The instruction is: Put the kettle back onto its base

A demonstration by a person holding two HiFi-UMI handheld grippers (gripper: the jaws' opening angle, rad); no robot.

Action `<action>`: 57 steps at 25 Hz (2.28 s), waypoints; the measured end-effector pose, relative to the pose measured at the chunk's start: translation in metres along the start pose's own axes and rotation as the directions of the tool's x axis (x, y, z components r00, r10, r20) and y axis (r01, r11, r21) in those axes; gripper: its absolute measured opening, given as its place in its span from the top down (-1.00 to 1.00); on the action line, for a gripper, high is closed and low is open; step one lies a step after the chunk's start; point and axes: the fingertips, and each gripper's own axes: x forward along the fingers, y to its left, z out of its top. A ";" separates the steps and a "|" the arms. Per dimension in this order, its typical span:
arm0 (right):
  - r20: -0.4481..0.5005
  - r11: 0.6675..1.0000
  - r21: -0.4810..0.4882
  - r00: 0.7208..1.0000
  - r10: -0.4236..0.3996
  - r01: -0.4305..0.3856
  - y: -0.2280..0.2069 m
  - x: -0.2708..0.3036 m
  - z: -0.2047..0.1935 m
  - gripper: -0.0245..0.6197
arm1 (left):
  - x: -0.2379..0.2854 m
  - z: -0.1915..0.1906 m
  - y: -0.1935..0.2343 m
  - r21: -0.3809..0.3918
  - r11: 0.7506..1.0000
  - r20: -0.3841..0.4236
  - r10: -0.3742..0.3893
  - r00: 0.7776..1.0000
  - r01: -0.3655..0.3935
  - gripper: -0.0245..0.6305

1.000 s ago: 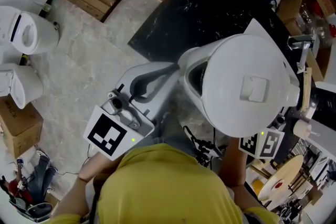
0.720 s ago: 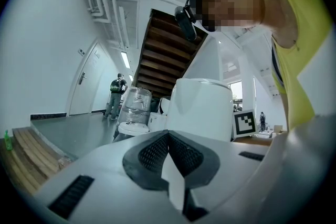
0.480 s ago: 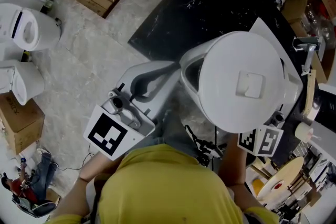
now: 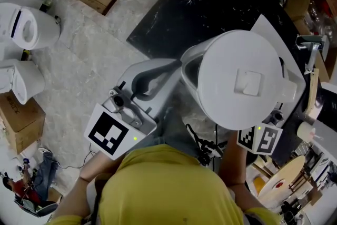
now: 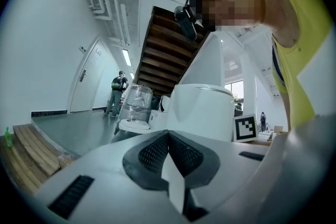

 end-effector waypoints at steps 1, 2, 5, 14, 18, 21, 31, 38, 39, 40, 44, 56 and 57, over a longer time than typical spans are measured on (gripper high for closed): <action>0.000 1.000 0.003 1.000 -0.001 0.001 -0.001 0.000 -0.001 0.64 | 0.001 -0.001 0.000 -0.001 1.000 -0.002 0.000 1.000 0.000 0.90; 0.001 1.000 0.005 1.000 -0.002 0.002 -0.001 -0.001 -0.002 0.64 | 0.001 -0.001 0.001 -0.002 1.000 -0.002 -0.001 1.000 0.001 0.90; 0.008 1.000 0.011 1.000 -0.001 0.001 -0.003 -0.004 -0.004 0.65 | 0.002 -0.002 0.000 -0.005 1.000 -0.001 -0.003 1.000 0.003 0.90; 0.031 1.000 0.004 1.000 -0.004 0.004 -0.003 -0.008 -0.004 0.65 | 0.003 -0.003 -0.003 -0.020 1.000 -0.002 -0.011 1.000 0.011 0.90; 0.029 1.000 0.018 1.000 -0.010 0.010 -0.002 -0.010 -0.004 0.65 | 0.001 -0.002 -0.005 -0.013 1.000 0.001 -0.005 1.000 0.005 0.90; 0.022 0.999 0.012 0.999 -0.040 0.040 -0.006 -0.016 -0.006 0.60 | 0.001 -0.002 -0.007 -0.010 1.000 0.004 -0.011 1.000 0.011 0.90; -0.033 0.991 -0.018 0.990 -0.136 0.135 -0.010 -0.033 -0.017 0.29 | -0.002 0.001 -0.010 -0.006 1.000 0.013 -0.012 1.000 0.012 0.90; -0.059 0.979 0.013 0.978 -0.202 0.203 -0.006 -0.048 -0.013 0.29 | -0.005 0.004 -0.013 0.001 1.000 0.025 -0.012 1.000 0.012 0.90; -0.062 0.979 0.011 0.977 -0.204 0.205 -0.005 -0.051 -0.012 0.29 | -0.006 0.003 -0.014 0.010 1.000 0.025 -0.014 1.000 0.014 0.90; -0.067 0.978 0.008 0.976 -0.208 0.209 -0.005 -0.053 -0.011 0.29 | -0.007 0.003 -0.014 0.022 1.000 0.027 -0.016 1.000 0.015 0.90; -0.096 0.975 0.010 0.971 -0.221 0.223 -0.006 -0.064 -0.010 0.29 | -0.010 0.008 -0.018 0.036 0.999 0.053 -0.017 0.998 0.015 0.90; -0.034 0.985 -0.005 0.985 -0.170 0.170 0.009 -0.107 0.029 0.29 | -0.041 0.021 -0.041 0.063 0.996 0.091 0.057 0.994 -0.062 0.90; -0.028 0.988 -0.009 0.987 -0.157 0.156 0.012 -0.113 0.033 0.29 | -0.046 0.023 -0.048 0.067 0.995 0.097 0.063 0.993 -0.070 0.90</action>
